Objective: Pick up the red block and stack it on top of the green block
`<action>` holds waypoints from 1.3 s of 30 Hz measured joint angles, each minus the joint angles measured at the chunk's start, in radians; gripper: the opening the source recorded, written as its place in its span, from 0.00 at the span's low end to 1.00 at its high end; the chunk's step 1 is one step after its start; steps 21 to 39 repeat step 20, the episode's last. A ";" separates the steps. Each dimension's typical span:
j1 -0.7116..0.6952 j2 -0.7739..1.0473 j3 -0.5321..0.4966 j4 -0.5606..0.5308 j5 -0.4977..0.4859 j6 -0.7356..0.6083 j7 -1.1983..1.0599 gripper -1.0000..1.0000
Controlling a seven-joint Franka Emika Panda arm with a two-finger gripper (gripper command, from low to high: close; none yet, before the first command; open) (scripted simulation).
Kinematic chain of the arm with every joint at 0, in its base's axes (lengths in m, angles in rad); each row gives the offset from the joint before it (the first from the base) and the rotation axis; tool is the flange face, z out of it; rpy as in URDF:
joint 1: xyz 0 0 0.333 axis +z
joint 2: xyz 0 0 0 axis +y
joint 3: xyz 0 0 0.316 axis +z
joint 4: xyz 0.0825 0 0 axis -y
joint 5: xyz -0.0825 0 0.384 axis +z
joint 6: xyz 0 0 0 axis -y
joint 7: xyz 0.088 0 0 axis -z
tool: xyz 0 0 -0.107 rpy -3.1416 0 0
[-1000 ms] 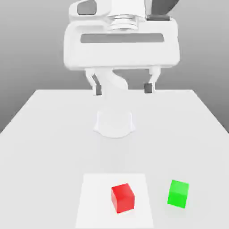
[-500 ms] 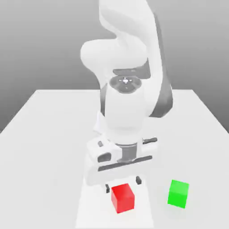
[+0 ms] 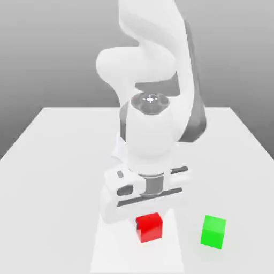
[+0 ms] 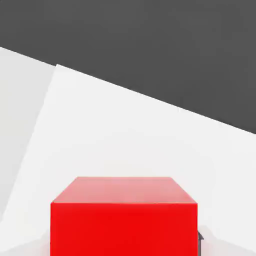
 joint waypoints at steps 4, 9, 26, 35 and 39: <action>0.065 -0.032 0.057 0.009 -0.014 -0.041 -0.129 0.00; 0.151 -0.063 0.120 0.022 -0.016 -0.086 -0.311 0.00; 0.209 0.100 0.132 0.040 -0.070 0.058 -0.398 1.00; 0.209 0.100 0.132 0.040 -0.070 0.058 -0.398 1.00; 0.209 0.100 0.132 0.040 -0.070 0.058 -0.398 1.00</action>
